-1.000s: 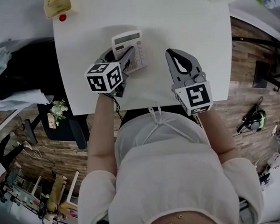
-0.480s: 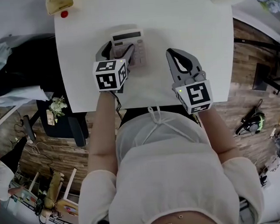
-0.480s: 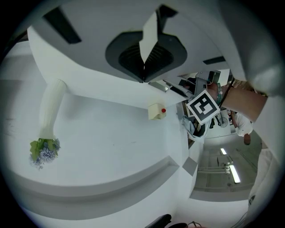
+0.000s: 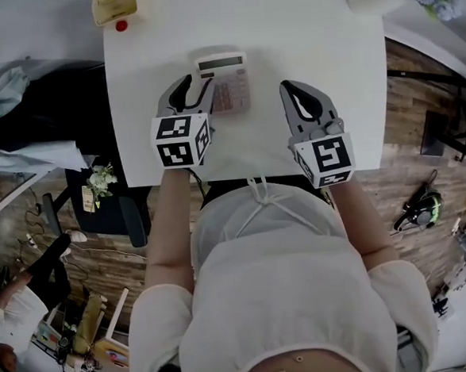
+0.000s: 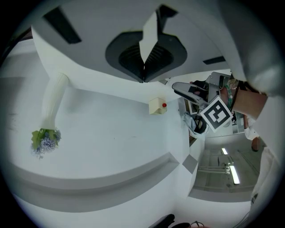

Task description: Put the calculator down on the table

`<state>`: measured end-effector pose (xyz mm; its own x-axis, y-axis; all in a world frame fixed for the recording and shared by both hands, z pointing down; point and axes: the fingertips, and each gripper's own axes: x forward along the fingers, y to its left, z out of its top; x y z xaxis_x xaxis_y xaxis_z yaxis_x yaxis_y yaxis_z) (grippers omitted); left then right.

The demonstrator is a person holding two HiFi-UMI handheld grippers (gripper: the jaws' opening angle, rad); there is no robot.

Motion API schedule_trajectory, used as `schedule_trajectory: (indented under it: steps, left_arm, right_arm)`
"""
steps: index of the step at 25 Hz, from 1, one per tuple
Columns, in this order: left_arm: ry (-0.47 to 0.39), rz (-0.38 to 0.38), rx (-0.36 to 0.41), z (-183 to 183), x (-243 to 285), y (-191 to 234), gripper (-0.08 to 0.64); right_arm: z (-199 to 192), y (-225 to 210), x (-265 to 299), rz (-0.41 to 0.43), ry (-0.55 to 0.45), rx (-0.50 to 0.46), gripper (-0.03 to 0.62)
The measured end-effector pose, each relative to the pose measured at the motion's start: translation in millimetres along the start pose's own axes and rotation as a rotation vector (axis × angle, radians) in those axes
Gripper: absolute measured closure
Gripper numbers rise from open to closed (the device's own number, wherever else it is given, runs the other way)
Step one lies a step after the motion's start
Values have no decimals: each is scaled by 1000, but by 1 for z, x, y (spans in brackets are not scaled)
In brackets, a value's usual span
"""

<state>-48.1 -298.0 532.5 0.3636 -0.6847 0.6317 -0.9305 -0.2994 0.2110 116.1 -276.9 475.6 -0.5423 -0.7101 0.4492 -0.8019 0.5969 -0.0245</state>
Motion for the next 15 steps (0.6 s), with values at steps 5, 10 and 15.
schedule_trajectory:
  steps: [5, 10, 15]
  left_arm:
    - [-139, -37, 74, 45, -41, -18, 456]
    - [-259, -75, 149, 81, -80, -37, 529]
    - [-351, -99, 183, 108, -118, -45, 541]
  right_arm:
    - [21, 1, -15, -40, -42, -6, 586]
    - [42, -3, -32, -91, -95, 12, 586]
    - [72, -1, -56, -126, -173, -17, 587]
